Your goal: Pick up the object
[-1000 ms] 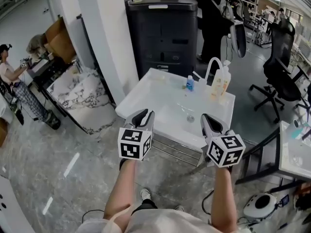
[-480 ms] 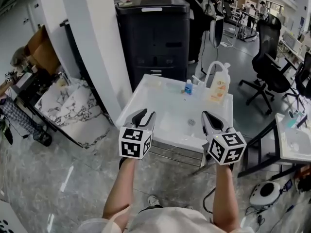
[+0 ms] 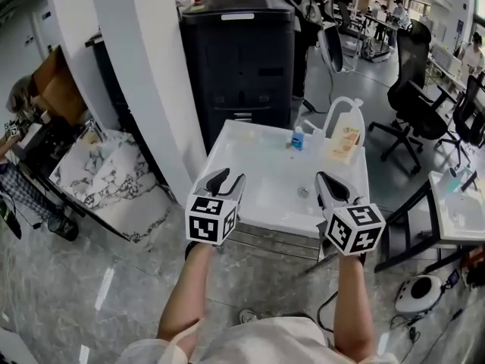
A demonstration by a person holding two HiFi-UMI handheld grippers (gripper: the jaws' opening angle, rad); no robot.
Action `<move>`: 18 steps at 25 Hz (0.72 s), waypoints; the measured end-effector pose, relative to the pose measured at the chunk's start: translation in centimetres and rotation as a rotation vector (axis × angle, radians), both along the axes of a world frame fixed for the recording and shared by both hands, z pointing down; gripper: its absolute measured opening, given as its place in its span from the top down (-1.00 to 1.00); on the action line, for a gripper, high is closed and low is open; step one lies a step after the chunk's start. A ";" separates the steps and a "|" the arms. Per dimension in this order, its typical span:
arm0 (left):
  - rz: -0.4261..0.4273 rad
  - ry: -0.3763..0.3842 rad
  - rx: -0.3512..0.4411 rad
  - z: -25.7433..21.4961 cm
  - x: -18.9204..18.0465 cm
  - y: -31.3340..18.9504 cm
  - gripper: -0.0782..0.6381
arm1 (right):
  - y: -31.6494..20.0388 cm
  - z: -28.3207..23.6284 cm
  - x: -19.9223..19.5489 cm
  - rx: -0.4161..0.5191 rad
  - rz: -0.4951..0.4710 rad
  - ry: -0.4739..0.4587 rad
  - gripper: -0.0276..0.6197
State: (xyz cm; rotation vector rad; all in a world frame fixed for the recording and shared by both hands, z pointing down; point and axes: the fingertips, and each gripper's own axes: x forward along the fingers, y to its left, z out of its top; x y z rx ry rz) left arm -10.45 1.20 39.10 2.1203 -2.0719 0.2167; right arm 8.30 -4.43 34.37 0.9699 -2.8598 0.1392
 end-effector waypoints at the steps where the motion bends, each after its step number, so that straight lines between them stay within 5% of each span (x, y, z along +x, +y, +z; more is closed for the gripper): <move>1: 0.006 0.003 0.001 0.0 -0.1 -0.1 0.35 | -0.1 0.0 -0.2 0.000 0.006 0.002 0.92; 18: 0.022 0.004 0.005 0.8 -2.8 -4.6 0.20 | -4.7 0.7 -2.4 0.006 0.038 -0.020 0.92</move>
